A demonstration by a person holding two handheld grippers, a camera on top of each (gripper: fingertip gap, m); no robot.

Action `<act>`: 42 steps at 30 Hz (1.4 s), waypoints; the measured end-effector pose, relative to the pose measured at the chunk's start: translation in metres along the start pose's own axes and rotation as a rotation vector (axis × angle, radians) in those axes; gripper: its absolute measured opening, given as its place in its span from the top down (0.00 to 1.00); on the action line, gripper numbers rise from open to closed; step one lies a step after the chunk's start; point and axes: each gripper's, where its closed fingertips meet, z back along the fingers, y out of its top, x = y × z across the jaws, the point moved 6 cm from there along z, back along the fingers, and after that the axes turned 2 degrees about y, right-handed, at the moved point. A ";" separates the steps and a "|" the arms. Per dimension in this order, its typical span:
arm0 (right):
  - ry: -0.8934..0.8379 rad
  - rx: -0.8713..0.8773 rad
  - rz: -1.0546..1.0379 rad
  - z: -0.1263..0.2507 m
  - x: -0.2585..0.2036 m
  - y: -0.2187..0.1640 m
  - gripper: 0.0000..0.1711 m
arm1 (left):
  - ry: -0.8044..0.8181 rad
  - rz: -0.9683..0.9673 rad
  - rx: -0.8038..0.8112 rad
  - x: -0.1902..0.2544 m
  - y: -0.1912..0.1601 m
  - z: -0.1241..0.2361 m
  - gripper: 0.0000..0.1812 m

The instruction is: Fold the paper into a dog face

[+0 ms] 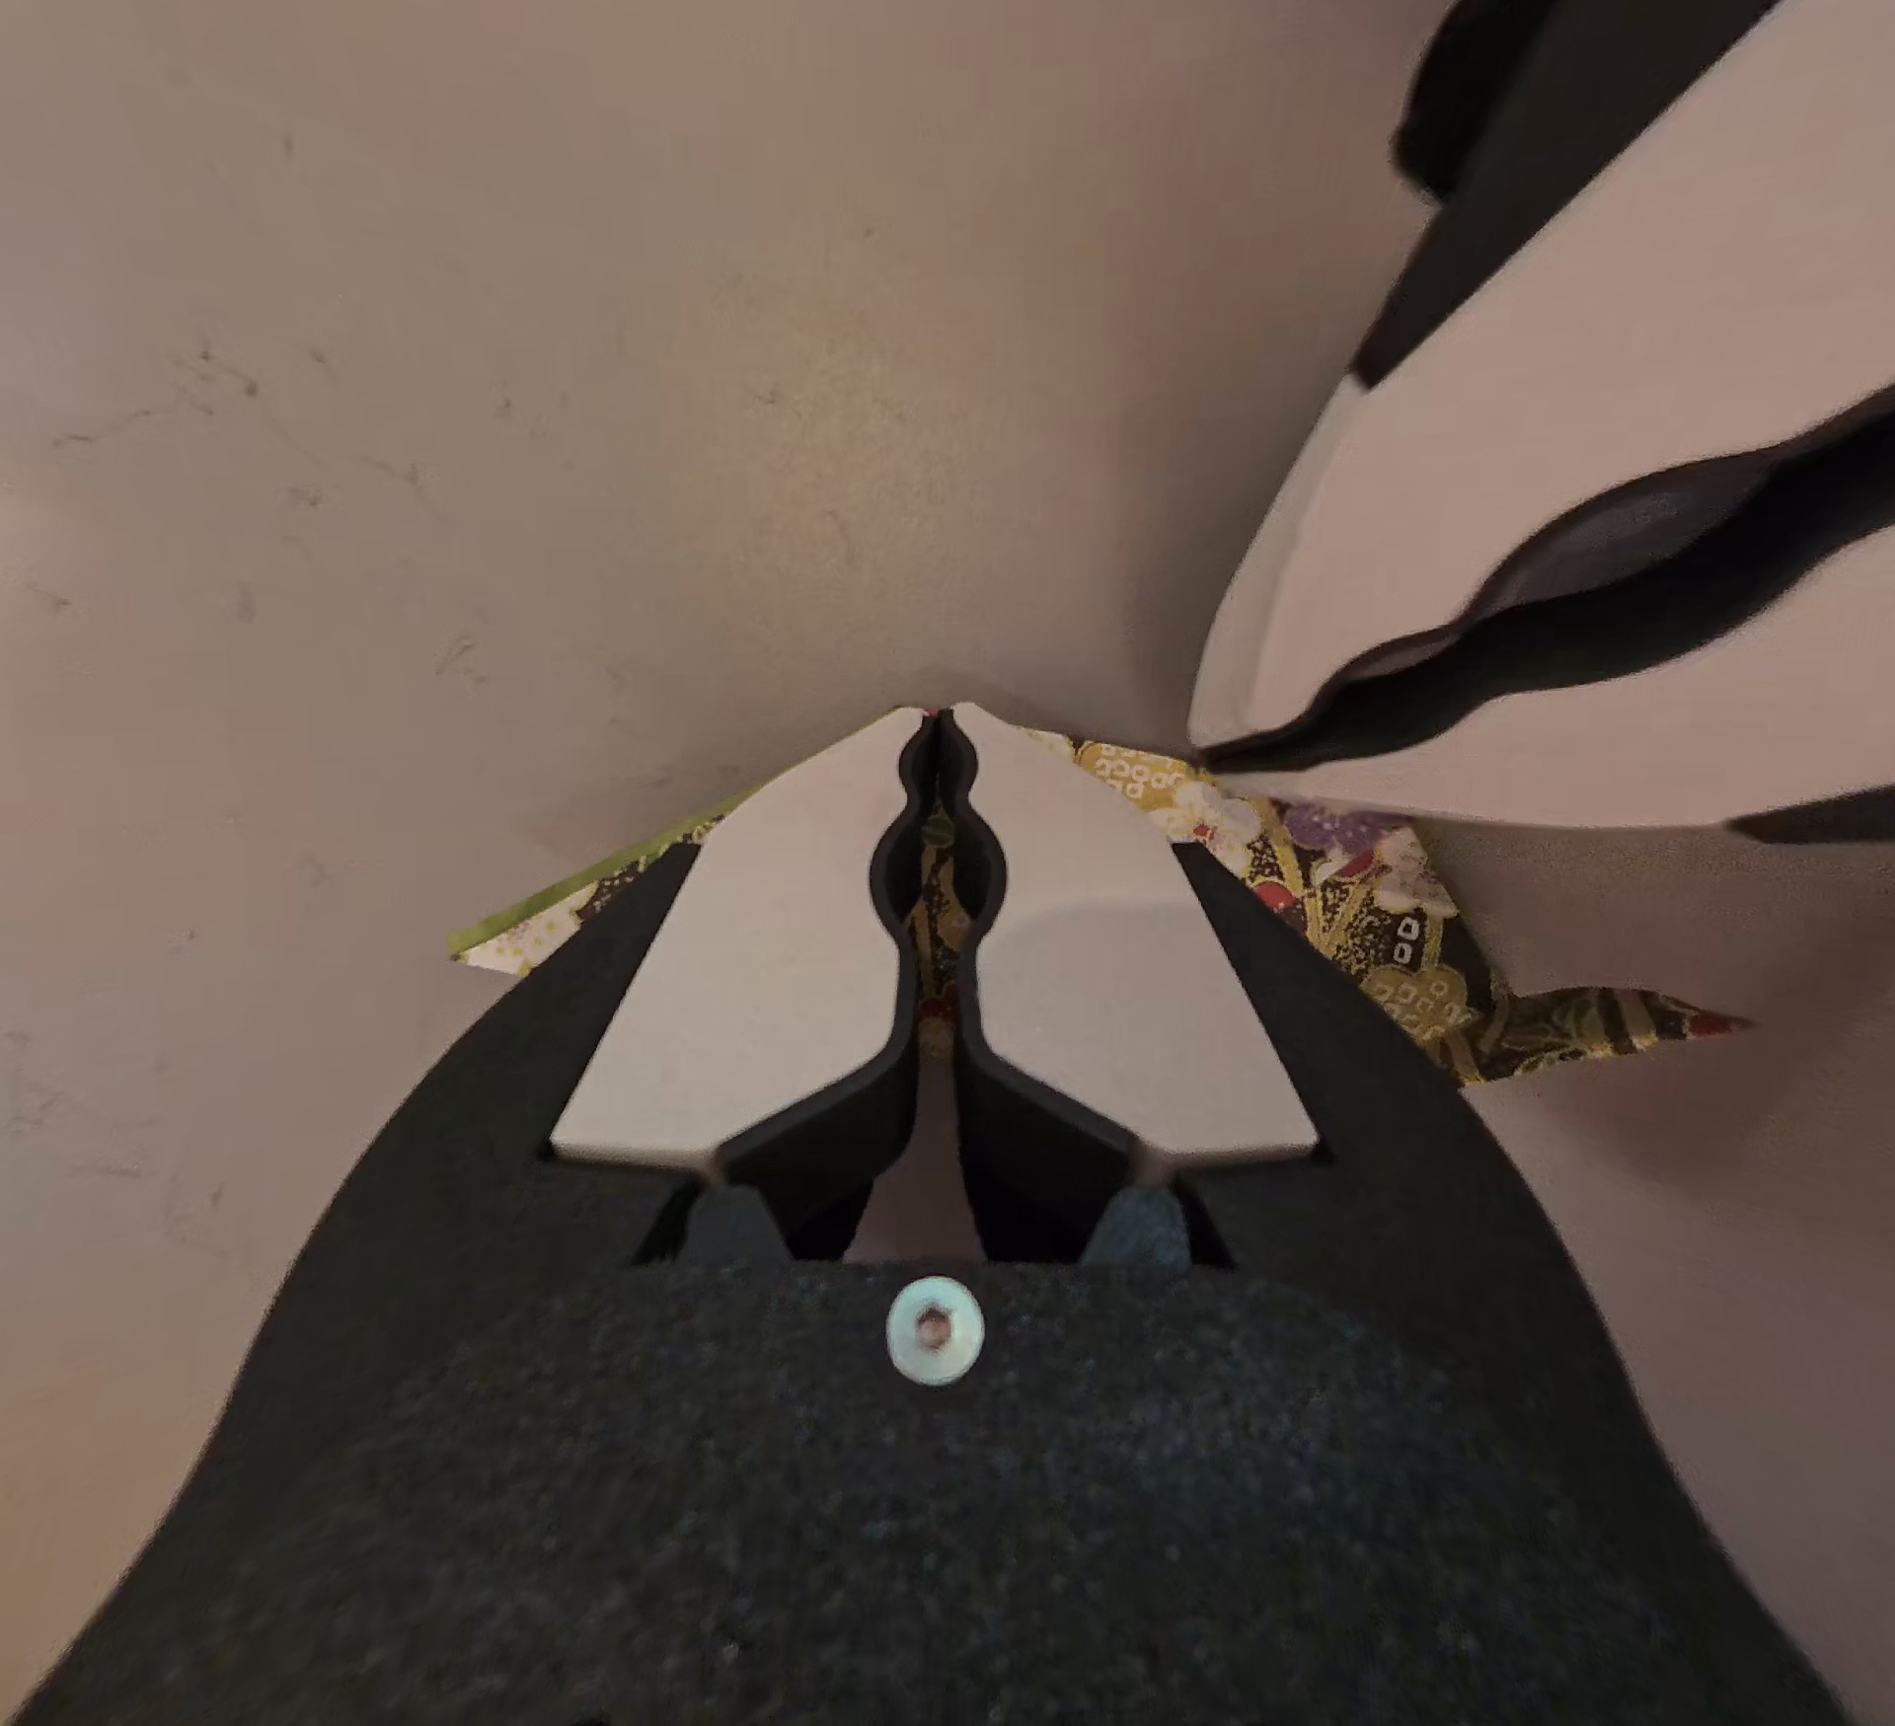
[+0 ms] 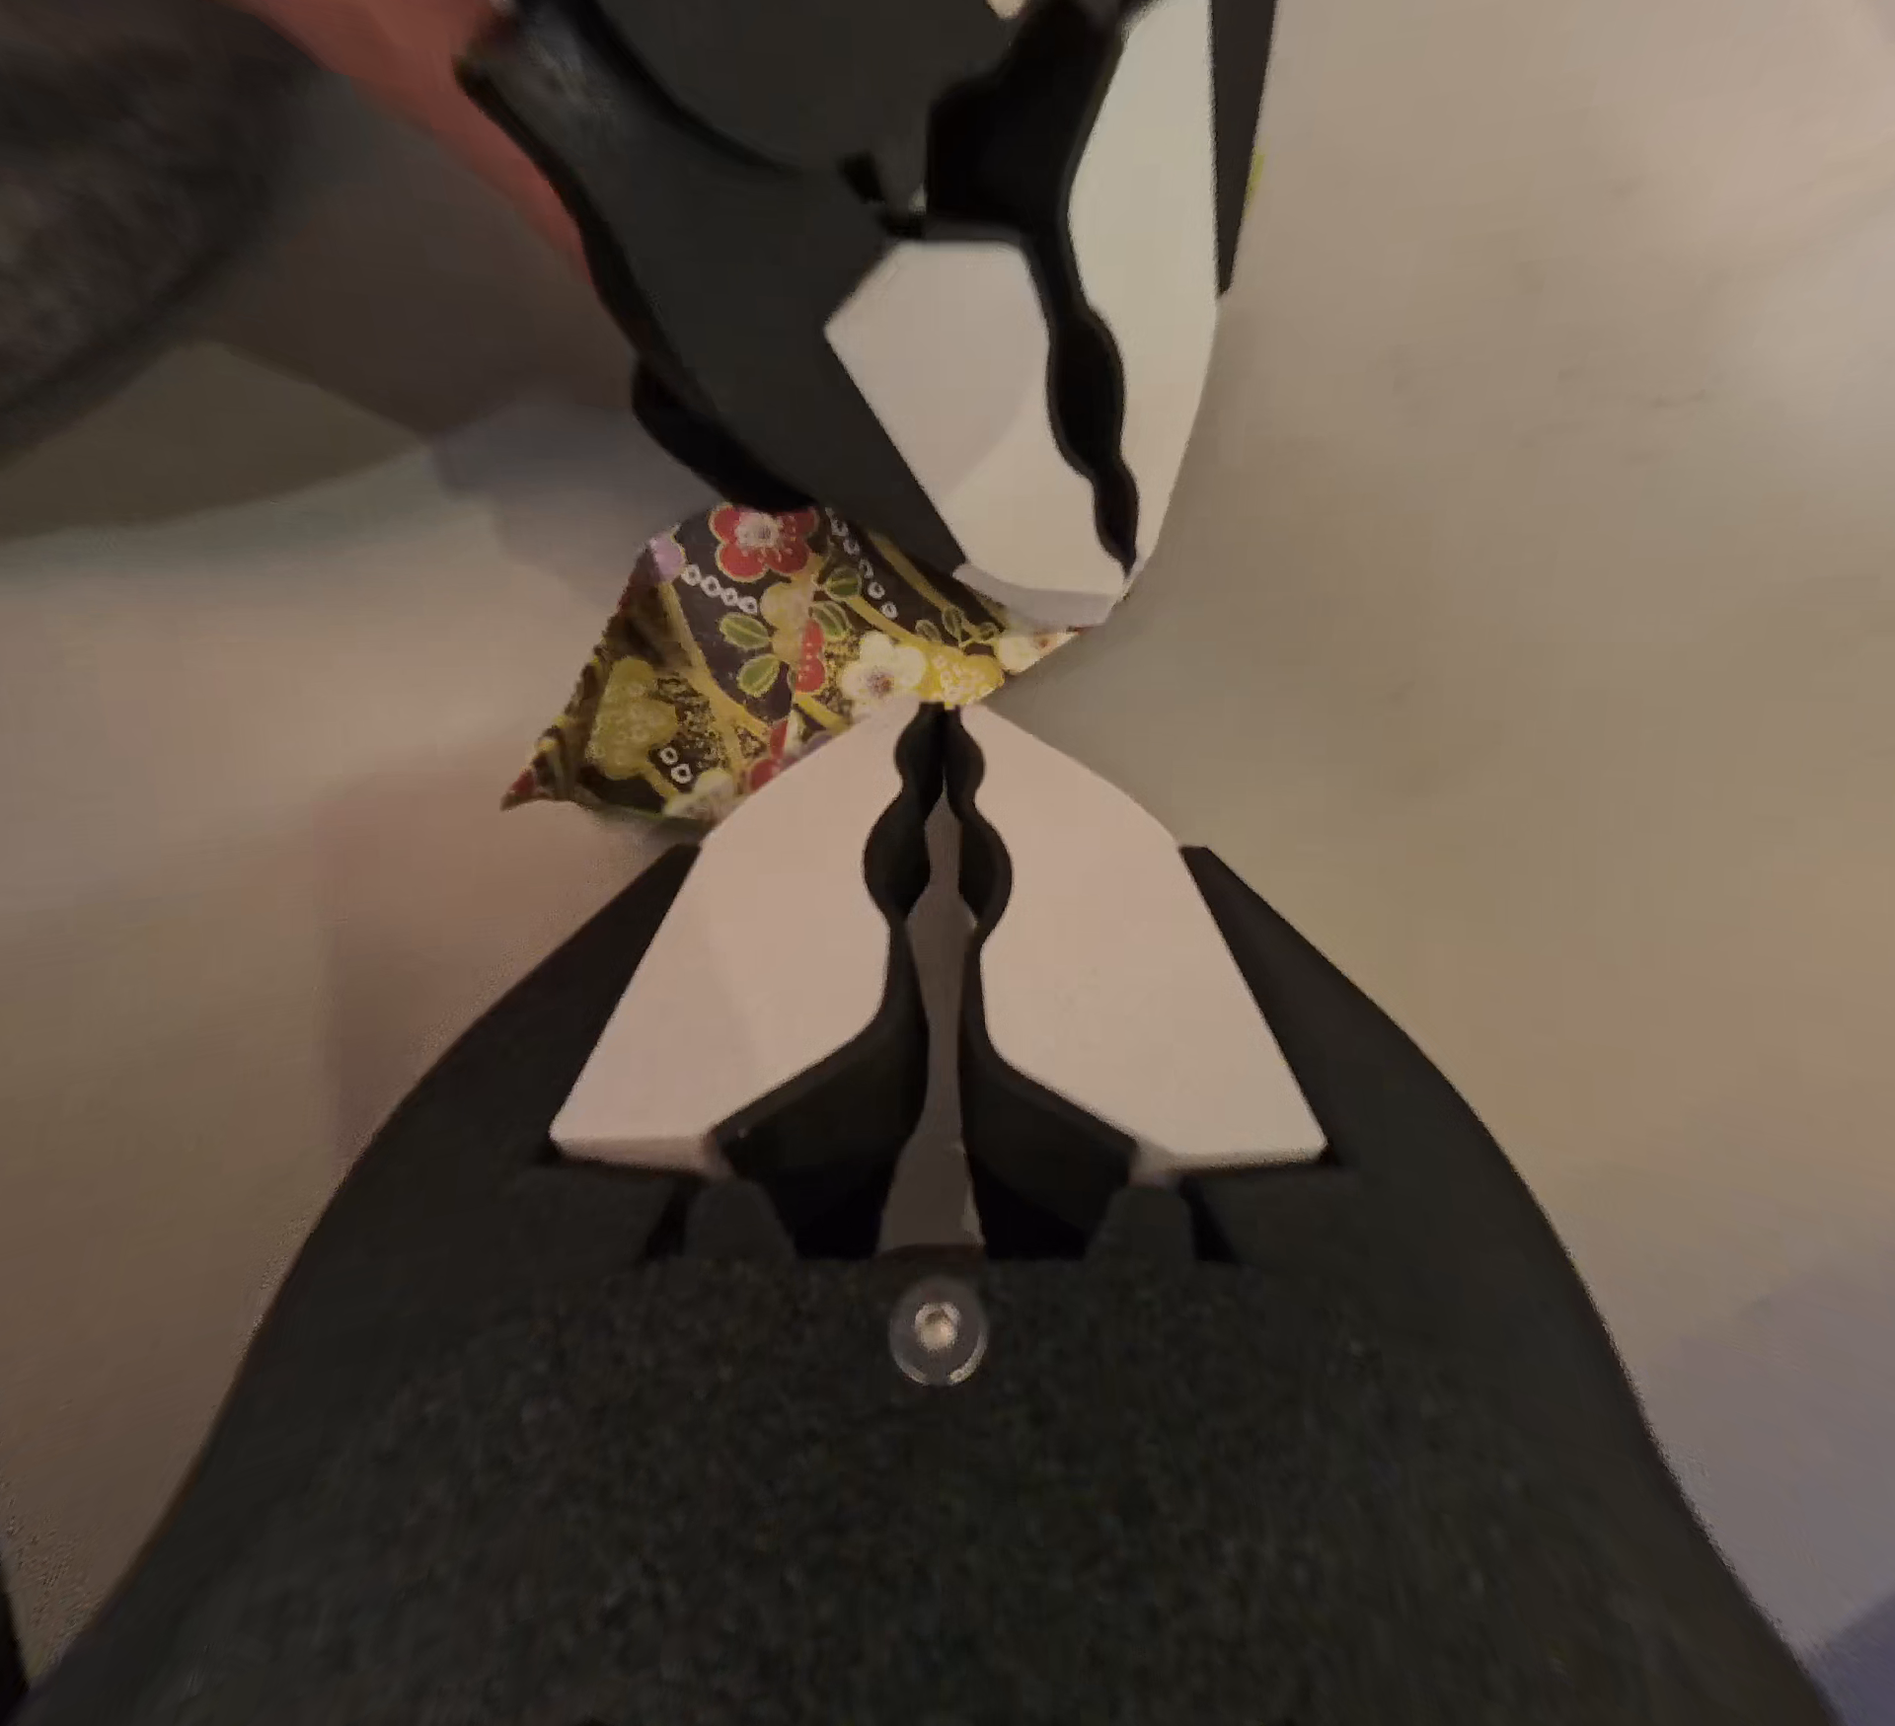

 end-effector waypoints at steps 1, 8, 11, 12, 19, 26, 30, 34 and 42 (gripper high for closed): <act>0.011 -0.016 0.001 -0.004 0.000 -0.002 1.00 | -0.001 0.000 -0.001 0.000 0.000 0.000 1.00; -0.010 -0.064 0.051 -0.010 -0.011 -0.008 1.00 | -0.004 0.004 0.002 0.000 0.000 0.000 1.00; -0.010 -0.086 0.077 -0.006 -0.020 -0.011 1.00 | -0.005 0.002 0.003 0.000 0.000 0.000 1.00; -0.008 -0.090 0.078 -0.005 -0.022 -0.012 1.00 | -0.007 0.003 0.004 0.000 0.000 0.000 1.00; 0.005 -0.087 0.045 0.000 -0.032 -0.016 1.00 | -0.003 -0.002 0.005 0.000 0.000 0.000 1.00; 0.057 0.095 -0.043 0.029 -0.019 -0.001 1.00 | 0.042 -0.084 0.132 0.000 0.011 0.021 1.00; 0.027 0.042 0.008 0.032 0.007 -0.009 1.00 | -0.033 0.064 0.334 0.003 0.017 0.077 0.88; 0.089 0.062 0.098 0.013 0.015 -0.002 0.94 | -0.079 0.172 0.360 0.034 -0.015 0.095 0.87; 0.139 -0.022 0.233 -0.030 0.009 0.013 1.00 | -0.098 0.143 0.183 0.100 -0.036 0.042 0.87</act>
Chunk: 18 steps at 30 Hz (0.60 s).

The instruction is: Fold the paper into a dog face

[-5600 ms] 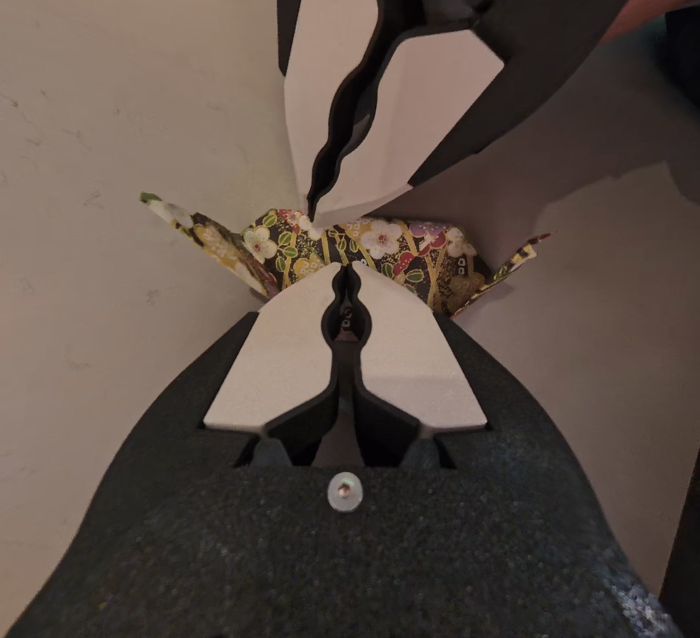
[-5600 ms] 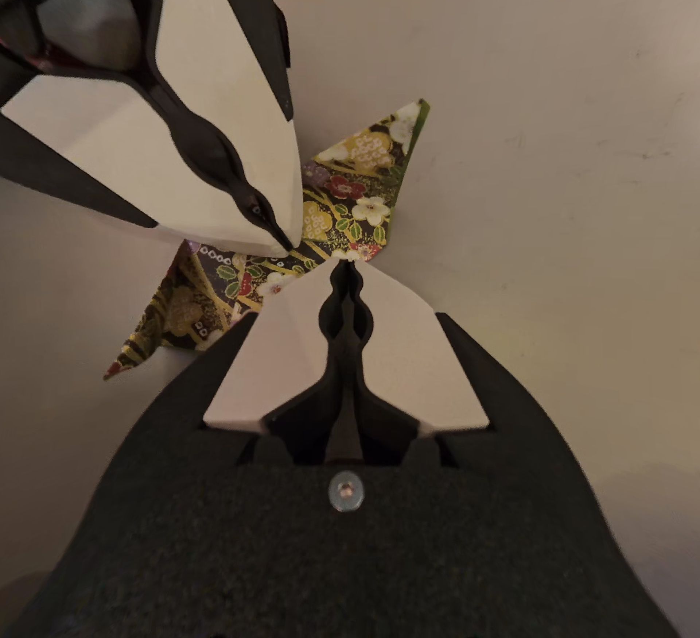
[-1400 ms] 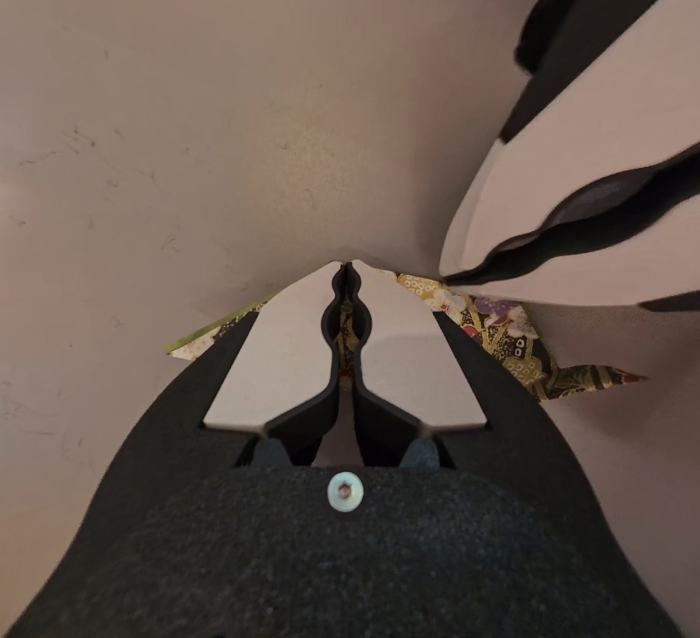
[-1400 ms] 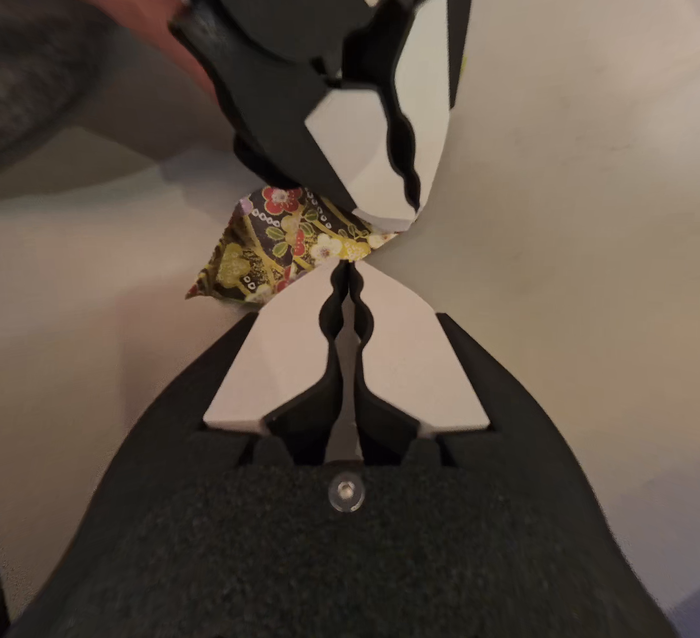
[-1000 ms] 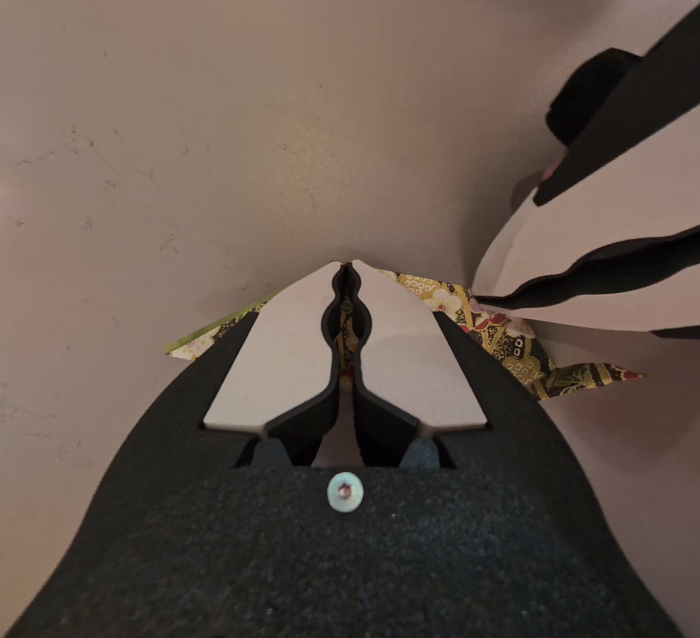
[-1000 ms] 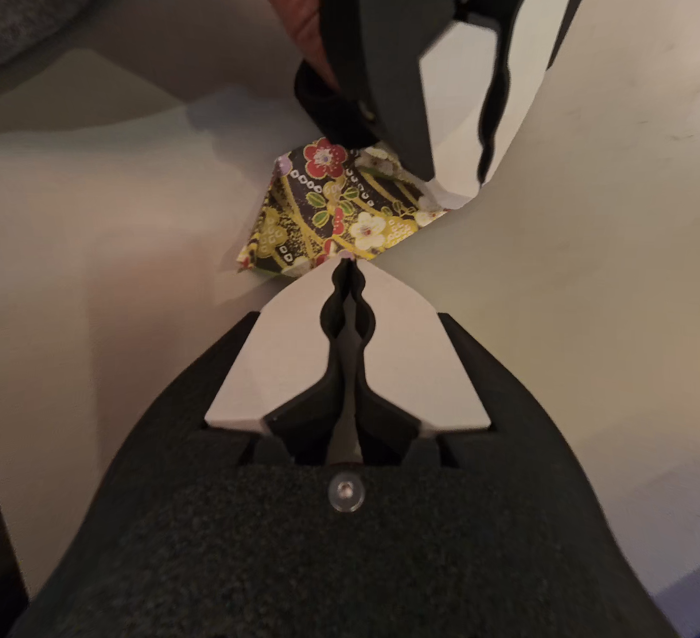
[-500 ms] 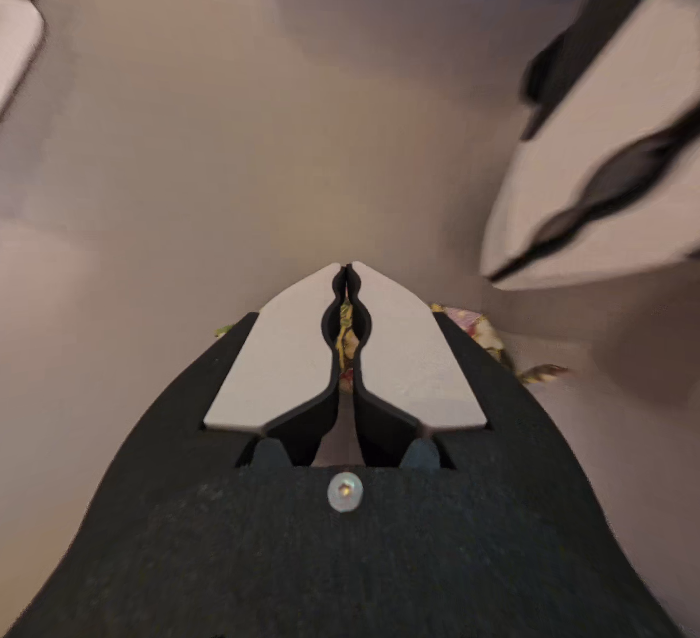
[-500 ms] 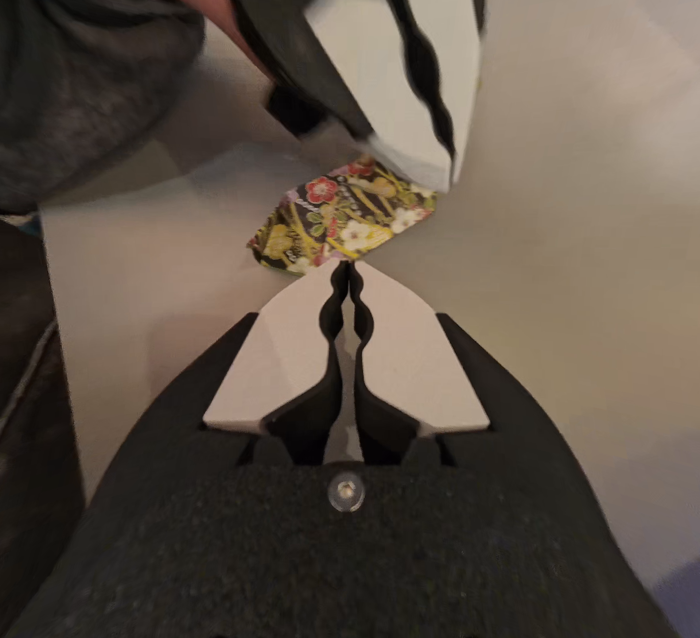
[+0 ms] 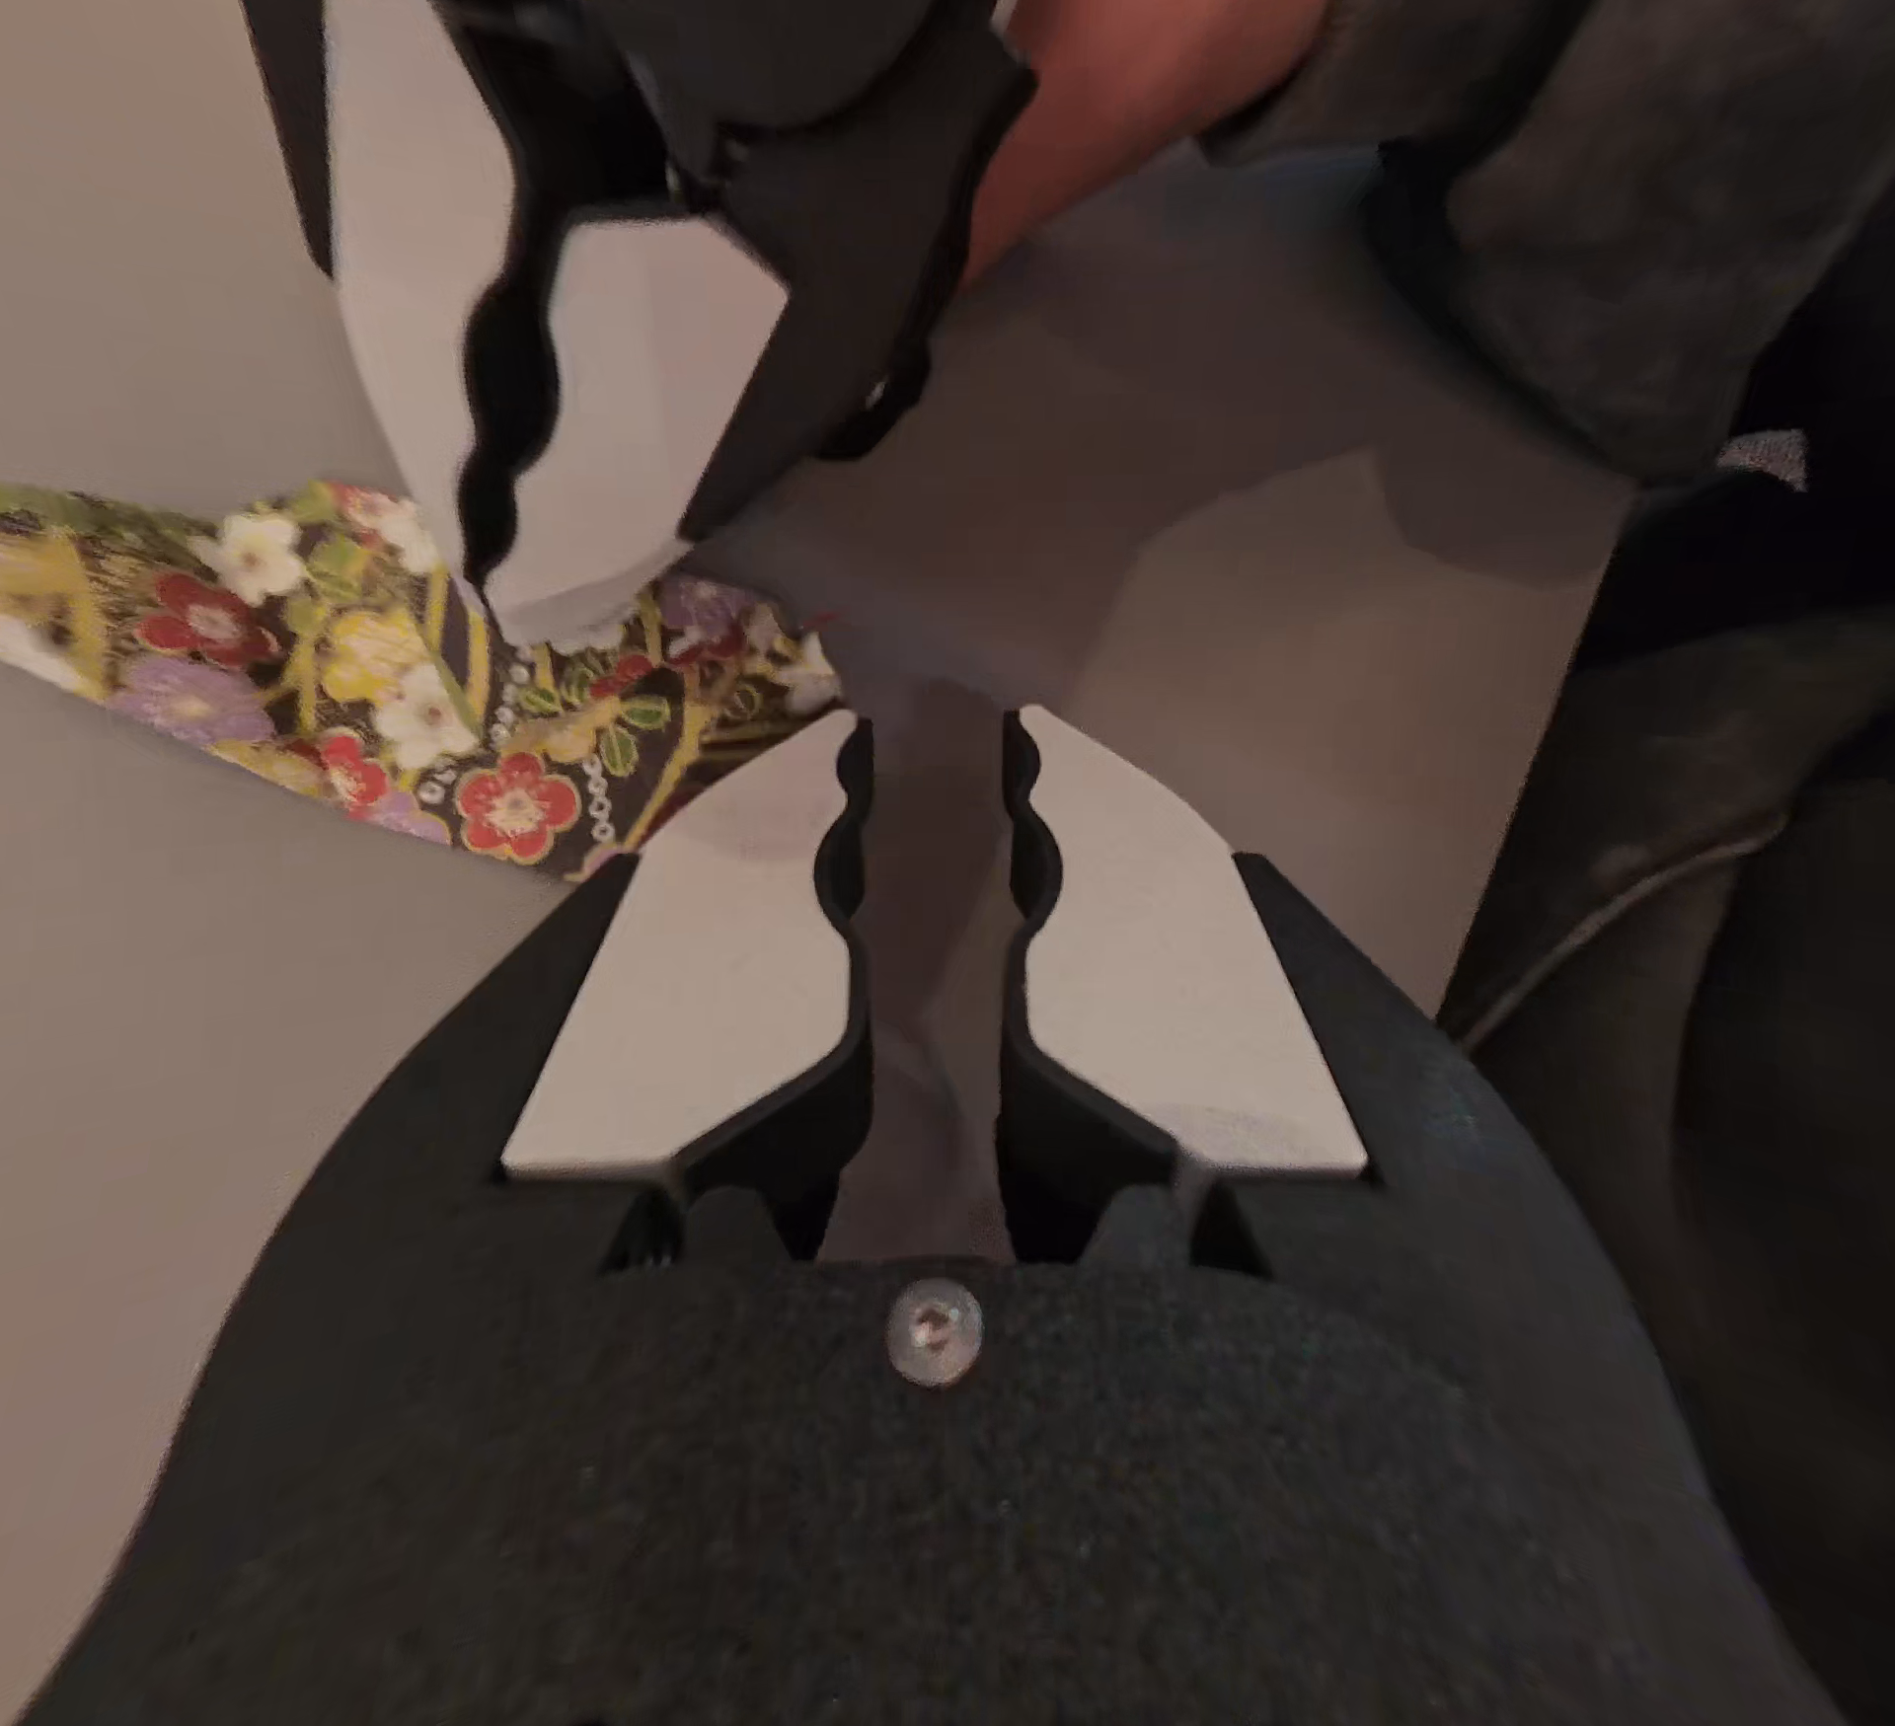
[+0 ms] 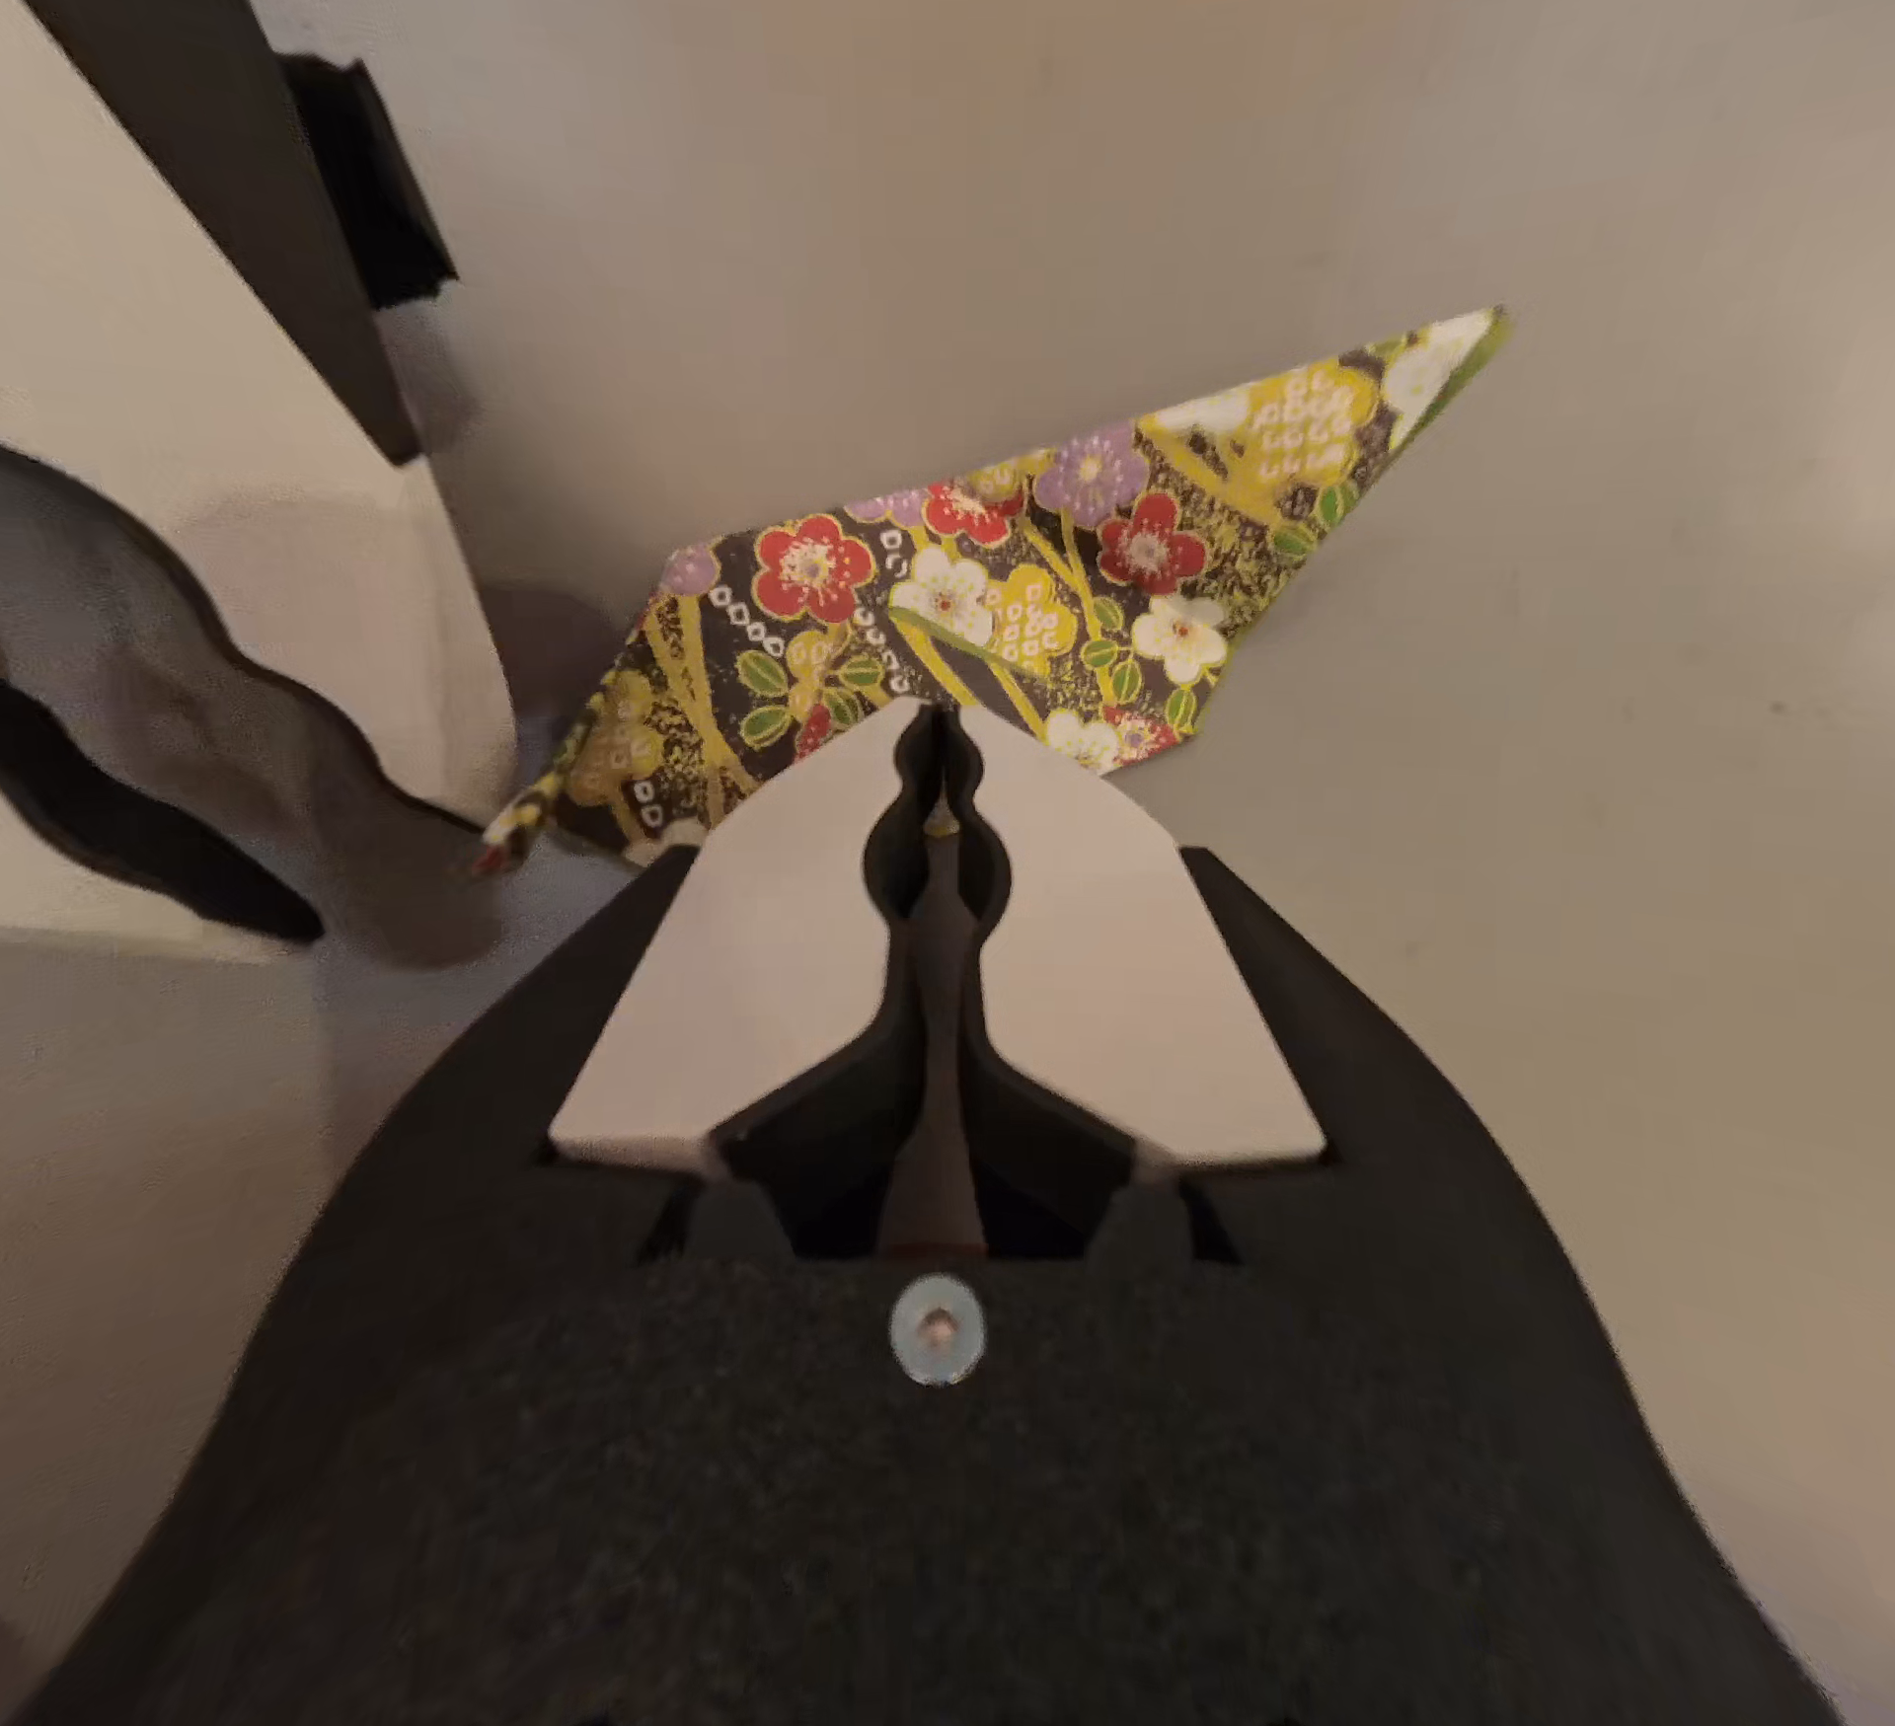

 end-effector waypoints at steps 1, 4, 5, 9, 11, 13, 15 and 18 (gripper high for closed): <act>-0.016 -0.011 -0.009 0.001 0.001 -0.002 1.00 | 0.008 0.007 -0.031 -0.002 -0.002 -0.005 0.87; -0.108 -0.043 -0.128 0.009 0.003 -0.011 1.00 | 0.026 0.019 -0.066 -0.011 -0.004 -0.010 0.88; -0.135 -0.044 -0.218 0.013 0.002 -0.014 1.00 | 0.022 0.028 -0.067 -0.014 -0.002 -0.011 0.88; -0.192 0.090 -0.764 0.023 -0.006 -0.027 1.00 | 0.036 0.059 -0.075 -0.034 0.003 -0.011 0.88; -0.196 0.206 -0.889 0.025 -0.014 -0.025 1.00 | 0.036 0.093 -0.054 -0.039 0.005 -0.004 0.88; -0.223 0.247 -0.931 0.026 -0.019 -0.022 1.00 | 0.039 0.138 -0.015 -0.039 0.004 0.009 0.86; -0.230 0.307 -0.878 0.036 -0.017 -0.014 1.00 | 0.065 0.162 0.017 -0.032 -0.001 0.020 0.83; -0.338 0.368 -0.635 0.068 0.012 -0.001 0.95 | 0.134 0.164 0.047 -0.020 -0.008 0.024 0.76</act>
